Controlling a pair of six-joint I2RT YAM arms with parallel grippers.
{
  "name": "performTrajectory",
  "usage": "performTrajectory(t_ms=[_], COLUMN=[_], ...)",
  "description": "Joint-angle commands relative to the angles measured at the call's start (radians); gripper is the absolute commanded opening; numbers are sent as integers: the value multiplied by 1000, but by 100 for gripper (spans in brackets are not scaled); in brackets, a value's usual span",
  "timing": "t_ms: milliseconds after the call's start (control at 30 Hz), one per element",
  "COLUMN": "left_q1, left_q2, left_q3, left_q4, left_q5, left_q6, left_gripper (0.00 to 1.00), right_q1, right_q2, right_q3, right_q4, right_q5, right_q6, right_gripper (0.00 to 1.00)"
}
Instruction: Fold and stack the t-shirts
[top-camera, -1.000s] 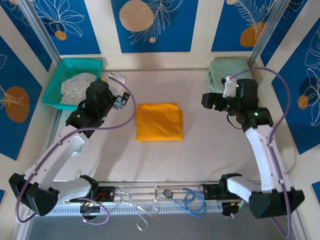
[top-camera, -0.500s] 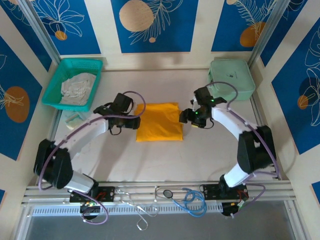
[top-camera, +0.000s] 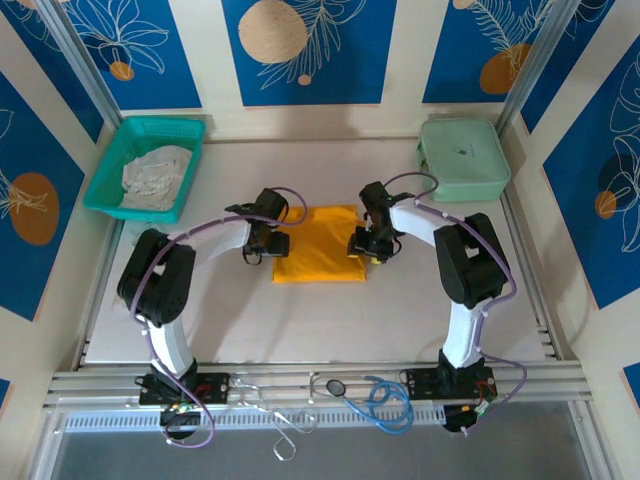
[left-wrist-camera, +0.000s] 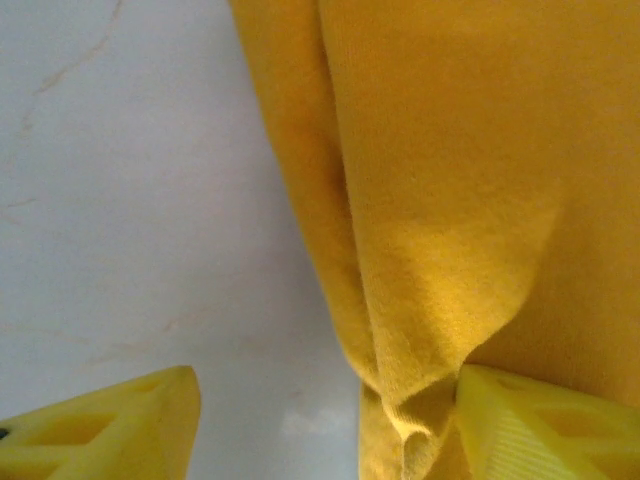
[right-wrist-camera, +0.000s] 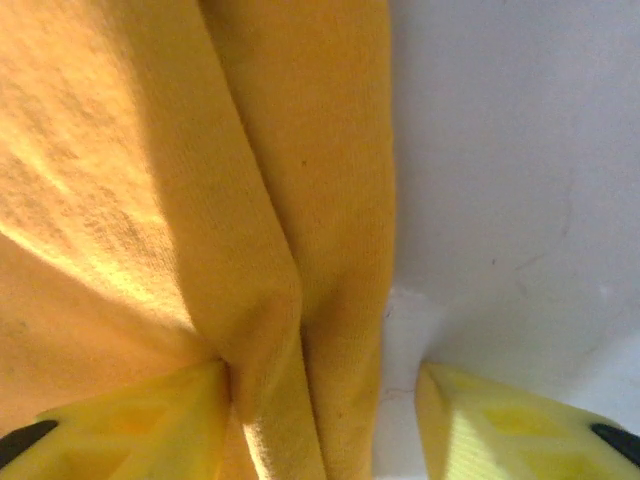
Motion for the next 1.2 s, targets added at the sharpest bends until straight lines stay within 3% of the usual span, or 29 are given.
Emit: performTrajectory(t_ms=[0, 233, 333, 500, 700, 1167], left_q1=[-8, -12, -12, -12, 2, 128], left_q2=[51, 148, 179, 246, 375, 821], left_q3=[40, 83, 108, 196, 416, 1266], left_q4=[26, 41, 42, 12, -74, -351], left_q5=[19, 42, 44, 35, 7, -81], left_q6=[-16, -17, -13, 11, 84, 271], left_gripper=[63, 48, 42, 23, 0, 0], right_q1=[-5, -11, -18, -50, -99, -201], right_q2=[38, 72, 91, 145, 236, 588], right_q3=[29, 56, 77, 161, 350, 964], right_q4=[22, 33, 39, 21, -11, -124], right_q5=[-25, -55, -63, -66, -62, -130], right_q6=[8, 4, 1, -24, -87, -151], right_gripper=[47, 32, 21, 1, 0, 0])
